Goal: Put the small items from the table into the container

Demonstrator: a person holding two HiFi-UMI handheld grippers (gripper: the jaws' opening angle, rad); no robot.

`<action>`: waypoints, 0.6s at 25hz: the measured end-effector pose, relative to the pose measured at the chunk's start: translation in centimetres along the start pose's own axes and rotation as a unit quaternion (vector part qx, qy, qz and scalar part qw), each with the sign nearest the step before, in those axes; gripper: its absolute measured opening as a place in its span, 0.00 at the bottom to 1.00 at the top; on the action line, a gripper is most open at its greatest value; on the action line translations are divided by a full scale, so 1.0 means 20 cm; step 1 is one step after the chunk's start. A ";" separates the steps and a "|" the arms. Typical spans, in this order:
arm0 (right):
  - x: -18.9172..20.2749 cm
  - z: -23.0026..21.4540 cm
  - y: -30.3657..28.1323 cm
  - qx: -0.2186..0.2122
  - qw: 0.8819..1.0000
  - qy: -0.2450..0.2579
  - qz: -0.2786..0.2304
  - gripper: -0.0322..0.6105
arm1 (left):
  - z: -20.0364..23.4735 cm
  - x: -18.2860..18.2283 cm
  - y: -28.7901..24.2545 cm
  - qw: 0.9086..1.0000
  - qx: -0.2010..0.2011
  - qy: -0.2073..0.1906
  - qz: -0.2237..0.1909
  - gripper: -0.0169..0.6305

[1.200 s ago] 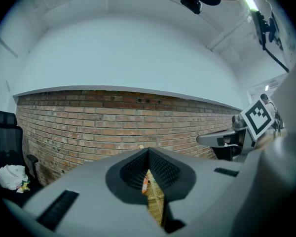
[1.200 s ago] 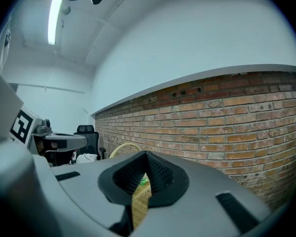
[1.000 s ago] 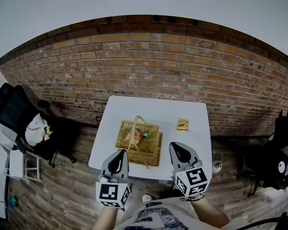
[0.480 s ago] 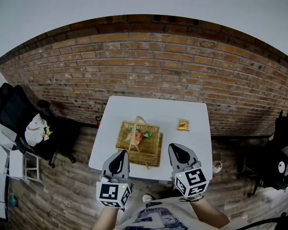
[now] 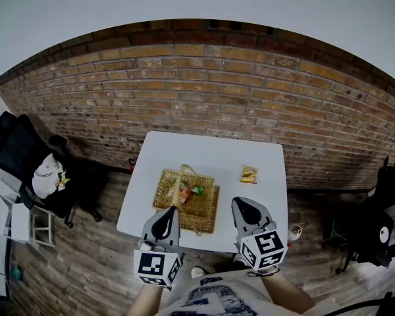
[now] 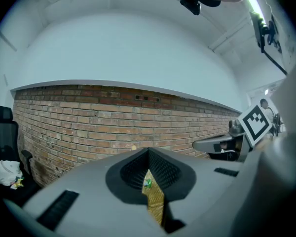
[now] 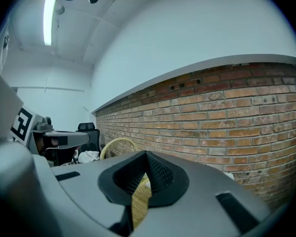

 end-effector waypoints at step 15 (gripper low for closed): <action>-0.13 -0.67 -0.02 0.003 1.000 -0.016 0.026 0.08 | -0.43 -0.10 -0.58 1.000 0.024 0.012 0.006 0.10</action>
Point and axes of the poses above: the fingertips, and each gripper's own axes: y backward along the fingers, z to its left, x out of its underside, the point moved 2 cm from there along y, backward along the fingers, and after that the axes turned 13 degrees about -y, right-handed, at the moved point
